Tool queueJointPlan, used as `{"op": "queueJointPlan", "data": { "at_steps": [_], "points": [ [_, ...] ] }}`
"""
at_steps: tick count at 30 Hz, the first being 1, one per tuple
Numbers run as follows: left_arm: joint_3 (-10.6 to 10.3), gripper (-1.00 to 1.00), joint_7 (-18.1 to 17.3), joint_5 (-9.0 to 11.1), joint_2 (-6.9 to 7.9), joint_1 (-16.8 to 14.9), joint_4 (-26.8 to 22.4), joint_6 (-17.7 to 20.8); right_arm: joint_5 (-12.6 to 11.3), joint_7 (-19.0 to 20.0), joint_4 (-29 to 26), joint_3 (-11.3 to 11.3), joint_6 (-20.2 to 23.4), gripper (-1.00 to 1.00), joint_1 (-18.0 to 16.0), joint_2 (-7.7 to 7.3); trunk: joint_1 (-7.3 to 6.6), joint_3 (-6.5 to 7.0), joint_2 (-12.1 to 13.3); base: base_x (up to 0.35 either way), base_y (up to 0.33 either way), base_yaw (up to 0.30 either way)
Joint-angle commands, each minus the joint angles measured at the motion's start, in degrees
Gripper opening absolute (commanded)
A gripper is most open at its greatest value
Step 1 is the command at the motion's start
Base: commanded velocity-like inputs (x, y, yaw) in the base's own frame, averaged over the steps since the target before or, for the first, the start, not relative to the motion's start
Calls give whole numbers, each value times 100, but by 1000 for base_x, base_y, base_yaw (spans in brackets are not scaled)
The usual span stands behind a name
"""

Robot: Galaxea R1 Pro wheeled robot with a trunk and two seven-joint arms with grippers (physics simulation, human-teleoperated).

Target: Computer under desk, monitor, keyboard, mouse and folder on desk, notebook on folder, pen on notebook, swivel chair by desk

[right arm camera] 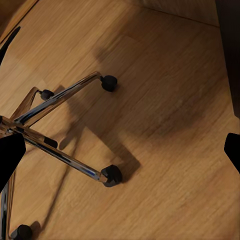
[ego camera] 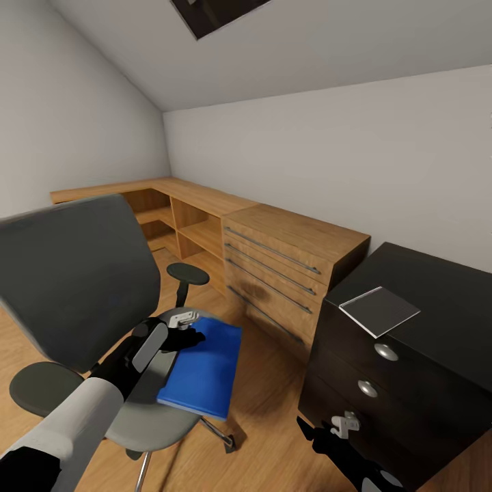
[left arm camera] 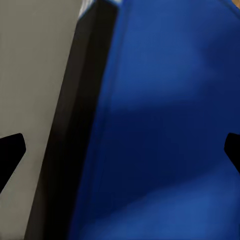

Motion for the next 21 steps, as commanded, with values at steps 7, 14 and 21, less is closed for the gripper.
{"op": "queueJointPlan", "data": {
  "at_steps": [7, 14, 21],
  "points": [
    [-15, 100, 53, 57, 26, -4, -8, 7, -55, 13, 53, 46, -33, 100, -6, 22, -1, -5, -2, 0, 0, 0],
    [-10, 100, 53, 52, 52, -4, -8, 4, -53, 13, 67, 39, -36, 100, -6, 57, -1, -5, -2, 0, 0, 0],
    [-10, 100, 54, 52, 99, -4, -9, -1, -53, 13, 68, 39, -36, 100, -6, 61, -1, -5, -2, 0, 0, 0]
  ]
}}
